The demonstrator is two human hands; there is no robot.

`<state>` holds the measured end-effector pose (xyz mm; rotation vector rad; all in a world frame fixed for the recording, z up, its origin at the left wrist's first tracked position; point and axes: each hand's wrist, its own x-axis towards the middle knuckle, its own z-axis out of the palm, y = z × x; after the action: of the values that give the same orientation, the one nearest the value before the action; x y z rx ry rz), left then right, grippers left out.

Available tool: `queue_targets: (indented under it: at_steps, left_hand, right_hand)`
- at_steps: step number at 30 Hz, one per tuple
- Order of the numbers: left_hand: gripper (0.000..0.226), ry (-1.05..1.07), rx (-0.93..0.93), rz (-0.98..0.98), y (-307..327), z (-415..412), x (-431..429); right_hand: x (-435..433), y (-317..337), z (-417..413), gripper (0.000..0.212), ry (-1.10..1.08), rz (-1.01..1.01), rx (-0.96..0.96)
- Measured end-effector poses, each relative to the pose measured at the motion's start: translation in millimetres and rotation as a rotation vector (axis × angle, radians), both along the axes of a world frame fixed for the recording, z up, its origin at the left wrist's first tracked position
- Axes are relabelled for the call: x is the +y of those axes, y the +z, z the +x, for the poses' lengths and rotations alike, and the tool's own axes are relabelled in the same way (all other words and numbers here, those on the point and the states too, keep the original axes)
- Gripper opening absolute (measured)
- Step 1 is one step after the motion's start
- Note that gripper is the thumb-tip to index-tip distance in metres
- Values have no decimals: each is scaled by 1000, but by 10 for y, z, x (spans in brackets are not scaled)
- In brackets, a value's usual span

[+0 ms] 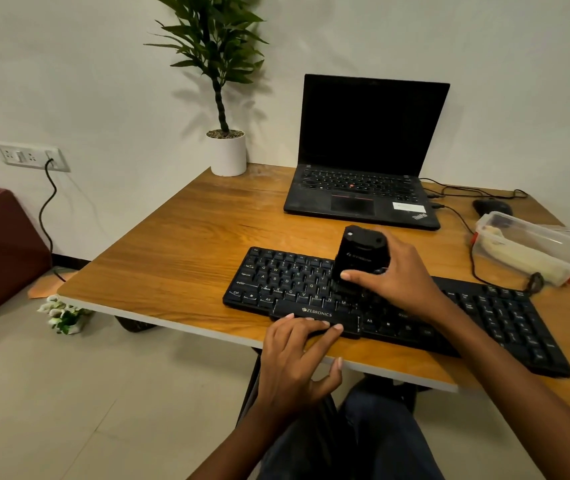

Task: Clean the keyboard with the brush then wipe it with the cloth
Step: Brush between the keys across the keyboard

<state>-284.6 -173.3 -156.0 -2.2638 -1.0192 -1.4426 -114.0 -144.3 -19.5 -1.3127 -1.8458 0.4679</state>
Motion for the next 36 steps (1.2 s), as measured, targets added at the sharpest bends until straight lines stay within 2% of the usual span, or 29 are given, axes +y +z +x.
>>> queue_targets:
  at_steps: [2,4,9,14,18,21,27,30,33,36]
  left_hand:
    - [42,1,9,1,-4,-4,-3]
    - [41,2,16,4,-5,-12,4]
    - [44,18,29,8,-1,-16,8]
    - [43,18,27,13,0,-17,3]
    - [43,26,37,12,-2,-24,5]
    - [42,38,54,7,-6,-19,-3]
    - [41,59,65,13,-12,-6,2]
    - [41,61,65,12,-21,-6,6]
    - [41,64,72,4,-19,-12,9]
    - [40,65,75,4,-18,-9,-2]
  right_hand:
    - [-12,-17,24,54,20,-49,57]
    - [-13,-63,35,55,55,-101,23]
    - [56,-30,36,58,-21,-38,-2]
    - [32,-67,10,58,51,-134,11]
    - [73,-29,-8,60,5,-64,-43]
    - [52,-19,-45,59,-26,-35,-11]
    - [11,66,122,61,91,-242,-82]
    - [59,72,54,65,94,-188,-104]
    - [35,-5,29,63,88,-201,-8]
    - [40,83,99,59,109,-227,-84]
